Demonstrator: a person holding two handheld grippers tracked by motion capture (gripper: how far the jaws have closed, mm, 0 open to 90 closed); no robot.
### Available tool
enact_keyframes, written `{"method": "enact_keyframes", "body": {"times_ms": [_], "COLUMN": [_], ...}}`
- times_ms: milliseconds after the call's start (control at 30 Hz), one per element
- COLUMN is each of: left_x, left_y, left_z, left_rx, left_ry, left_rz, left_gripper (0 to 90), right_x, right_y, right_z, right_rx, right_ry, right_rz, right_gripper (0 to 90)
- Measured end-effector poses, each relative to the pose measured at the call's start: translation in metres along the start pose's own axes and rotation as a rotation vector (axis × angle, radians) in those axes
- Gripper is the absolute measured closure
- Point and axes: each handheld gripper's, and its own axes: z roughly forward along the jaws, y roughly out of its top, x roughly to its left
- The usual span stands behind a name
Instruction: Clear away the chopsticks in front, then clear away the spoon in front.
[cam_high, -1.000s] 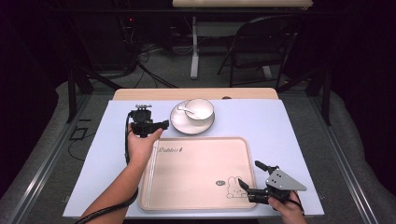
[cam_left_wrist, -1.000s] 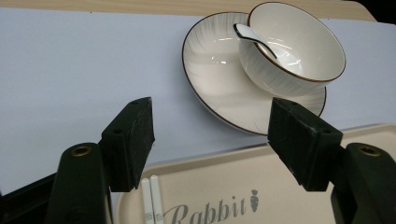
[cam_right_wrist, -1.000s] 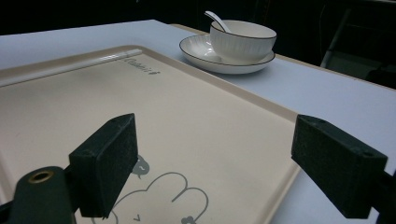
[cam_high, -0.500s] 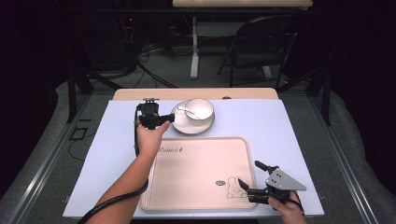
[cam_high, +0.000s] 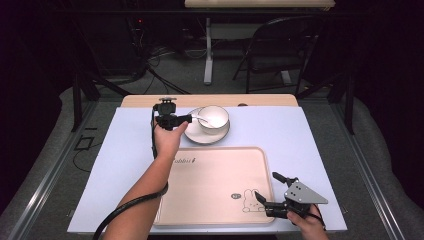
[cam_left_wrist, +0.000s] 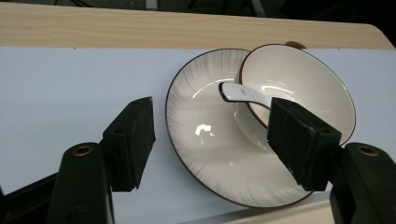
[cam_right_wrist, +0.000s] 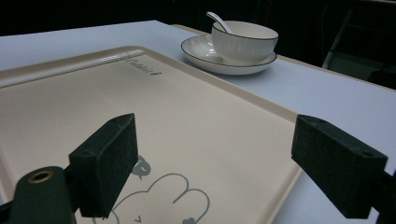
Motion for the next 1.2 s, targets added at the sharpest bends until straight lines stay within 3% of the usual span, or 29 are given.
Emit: {"method": "enact_keyframes", "body": {"times_ms": [433,600,733,1100,1200], "left_x": [-0.01,-0.016,-0.017,-0.019,-0.02], "left_y": [0.002,0.002,0.0,0.0,-0.002], "left_z": [0.027,0.039,0.049,0.067,0.074], "left_rx": [-0.001,0.007,0.006,0.01,0.016], "left_ry": [-0.02,-0.012,-0.011,-0.038,-0.052], "left_rz": [-0.028,-0.012,-0.042,-0.07,-0.105], "left_gripper": [32.0,32.0,32.0,33.0,33.1], "right_x": [-0.002,-0.003,-0.003,-0.001,-0.001], "right_y": [0.0,0.0,0.0,-0.001,-0.001], "right_z": [0.0,0.0,0.0,0.0,0.0], "right_rx": [-0.003,-0.003,-0.004,0.002,0.004], "right_ry": [0.002,-0.001,0.0,0.002,0.002], "right_rz": [0.005,0.009,0.01,0.015,0.006], "right_gripper": [14.0,14.0,14.0,14.0,14.0]}}
